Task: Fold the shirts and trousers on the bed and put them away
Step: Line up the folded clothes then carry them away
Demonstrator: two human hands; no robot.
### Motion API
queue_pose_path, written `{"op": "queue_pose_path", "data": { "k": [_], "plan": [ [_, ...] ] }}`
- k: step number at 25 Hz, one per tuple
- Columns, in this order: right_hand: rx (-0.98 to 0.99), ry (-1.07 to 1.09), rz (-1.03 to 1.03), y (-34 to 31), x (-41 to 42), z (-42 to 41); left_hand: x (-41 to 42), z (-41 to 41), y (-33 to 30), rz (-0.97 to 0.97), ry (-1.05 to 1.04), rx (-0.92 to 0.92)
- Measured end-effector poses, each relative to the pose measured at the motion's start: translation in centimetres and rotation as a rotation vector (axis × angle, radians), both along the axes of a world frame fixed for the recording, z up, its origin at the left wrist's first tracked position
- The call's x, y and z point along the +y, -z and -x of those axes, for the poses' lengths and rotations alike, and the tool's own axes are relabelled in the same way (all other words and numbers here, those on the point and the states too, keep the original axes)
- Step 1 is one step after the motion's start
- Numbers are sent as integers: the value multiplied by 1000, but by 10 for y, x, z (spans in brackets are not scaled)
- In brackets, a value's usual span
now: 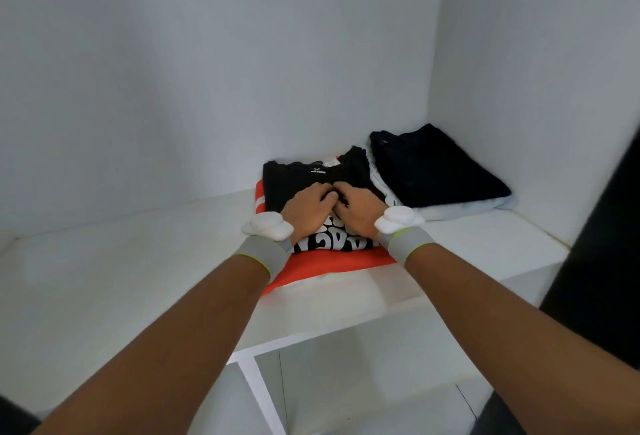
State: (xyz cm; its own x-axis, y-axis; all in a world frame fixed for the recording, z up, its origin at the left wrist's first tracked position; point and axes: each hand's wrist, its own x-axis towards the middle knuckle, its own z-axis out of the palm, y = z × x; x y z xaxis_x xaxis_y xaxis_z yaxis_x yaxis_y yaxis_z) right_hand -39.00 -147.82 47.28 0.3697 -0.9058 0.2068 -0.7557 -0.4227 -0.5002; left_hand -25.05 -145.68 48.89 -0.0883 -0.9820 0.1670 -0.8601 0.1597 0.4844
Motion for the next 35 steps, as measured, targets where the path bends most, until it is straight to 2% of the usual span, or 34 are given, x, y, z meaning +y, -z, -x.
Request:
{"op": "queue_pose_path", "data": {
  "k": [2, 6, 7, 8, 14, 16, 18, 21, 24, 27, 31, 33, 35],
  "plan": [
    [-290, 96, 5, -16, 26, 22, 9, 29, -13, 30, 134, 234],
    [-483, 450, 69, -16, 87, 92, 33, 119, -12, 12, 378, 447],
    [-534, 481, 72, -18, 94, 99, 38, 129, -13, 24, 394, 470],
    [-566, 614, 96, -6, 128, 125, 64, 164, -4, -24, 496, 493],
    [-764, 1238, 175, 52, 370, 228, 253, 315, 51, -381, 958, 559],
    [-800, 1539, 237, 86, 493, 240, 363, 356, 90, -595, 1201, 468],
    [-795, 1838, 281, 125, 610, 229, 476, 369, 128, -738, 1442, 271],
    [-821, 2131, 105, 182, 732, 183, 600, 353, 185, -967, 1660, 38],
    [-971, 2432, -57, 225, 843, 126, 718, 324, 242, -1090, 1933, -333],
    [-1073, 2620, -86, 262, 896, 84, 783, 304, 282, -1136, 2023, -576],
    [-1223, 2655, -167, 339, 934, 83, 827, 310, 353, -1172, 2000, -764],
    [-1324, 2657, -193, 414, 961, 110, 855, 345, 424, -1086, 1977, -797],
    [-1502, 2661, -115, 467, 976, 132, 859, 384, 481, -879, 1928, -757]
  ]
}}
